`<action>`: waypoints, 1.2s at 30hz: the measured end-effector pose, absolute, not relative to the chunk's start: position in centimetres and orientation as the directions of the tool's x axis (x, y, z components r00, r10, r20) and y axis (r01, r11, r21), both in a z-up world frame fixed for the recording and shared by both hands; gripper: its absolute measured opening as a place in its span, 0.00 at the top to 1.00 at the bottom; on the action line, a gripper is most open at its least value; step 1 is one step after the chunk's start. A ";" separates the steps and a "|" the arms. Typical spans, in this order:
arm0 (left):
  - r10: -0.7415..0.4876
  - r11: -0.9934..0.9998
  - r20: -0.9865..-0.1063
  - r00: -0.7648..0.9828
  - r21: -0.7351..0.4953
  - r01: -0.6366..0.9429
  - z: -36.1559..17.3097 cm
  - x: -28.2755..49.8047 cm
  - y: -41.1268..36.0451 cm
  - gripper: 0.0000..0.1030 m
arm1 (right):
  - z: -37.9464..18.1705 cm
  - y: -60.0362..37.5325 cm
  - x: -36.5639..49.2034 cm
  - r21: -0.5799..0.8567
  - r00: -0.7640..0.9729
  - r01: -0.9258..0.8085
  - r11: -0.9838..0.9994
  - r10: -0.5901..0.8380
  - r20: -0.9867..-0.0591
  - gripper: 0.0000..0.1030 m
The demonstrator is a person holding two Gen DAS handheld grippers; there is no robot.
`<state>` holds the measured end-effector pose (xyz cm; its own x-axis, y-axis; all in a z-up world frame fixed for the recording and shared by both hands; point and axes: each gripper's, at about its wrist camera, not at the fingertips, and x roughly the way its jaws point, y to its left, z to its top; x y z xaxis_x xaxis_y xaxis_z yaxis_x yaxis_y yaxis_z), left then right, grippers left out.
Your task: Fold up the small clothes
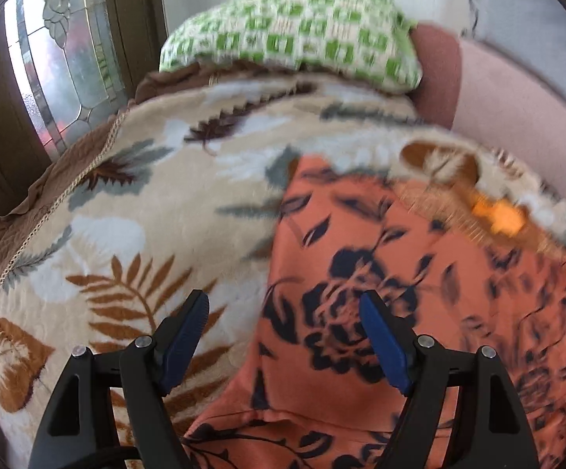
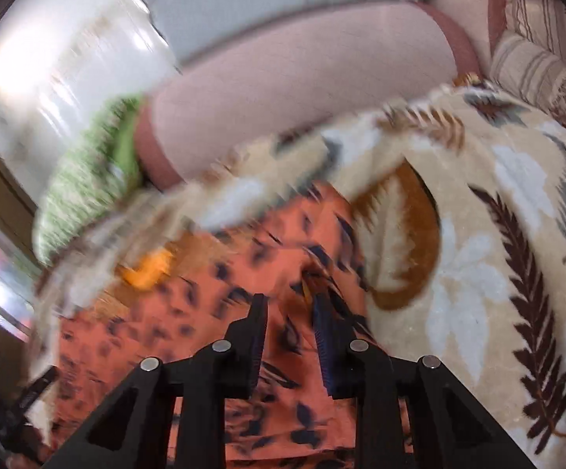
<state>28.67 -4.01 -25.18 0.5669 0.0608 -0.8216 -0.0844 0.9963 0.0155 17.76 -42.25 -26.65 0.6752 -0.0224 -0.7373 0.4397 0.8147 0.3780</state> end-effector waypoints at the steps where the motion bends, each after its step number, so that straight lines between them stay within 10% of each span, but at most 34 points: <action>1: 0.070 0.995 -0.834 0.547 0.020 -0.097 -25.6 28.9 -3.7 0.22 | -27.5 -42.5 17.7 0.316 0.617 0.498 0.807 -0.074 -0.783 0.76; 6: 0.102 0.987 -0.821 0.562 0.013 -0.161 -24.9 28.6 -2.7 0.22 | -27.2 -44.9 15.5 0.280 0.585 0.633 0.721 -0.208 -0.784 0.74; 12: 0.005 1.000 -0.777 0.630 -0.012 -0.023 -22.8 27.7 -5.5 0.22 | -23.4 -40.7 15.3 0.407 0.779 0.377 0.832 -0.046 -0.626 0.74; 18: 0.007 1.000 -0.857 0.515 0.001 -0.011 -25.7 28.9 -6.1 0.21 | -28.2 -37.1 18.7 0.300 0.602 0.354 0.886 0.029 -0.798 0.74; 36: 0.043 0.997 -0.820 0.570 0.073 0.029 -25.3 27.9 -8.3 0.21 | -28.1 -32.1 18.9 0.303 0.611 0.185 0.935 0.132 -0.781 0.73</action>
<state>27.86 -8.30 -25.34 0.5703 0.0434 -0.8203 0.0288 0.9969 0.0728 18.87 -32.08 -28.09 0.6105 0.1324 -0.7808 0.1854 0.9346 0.3035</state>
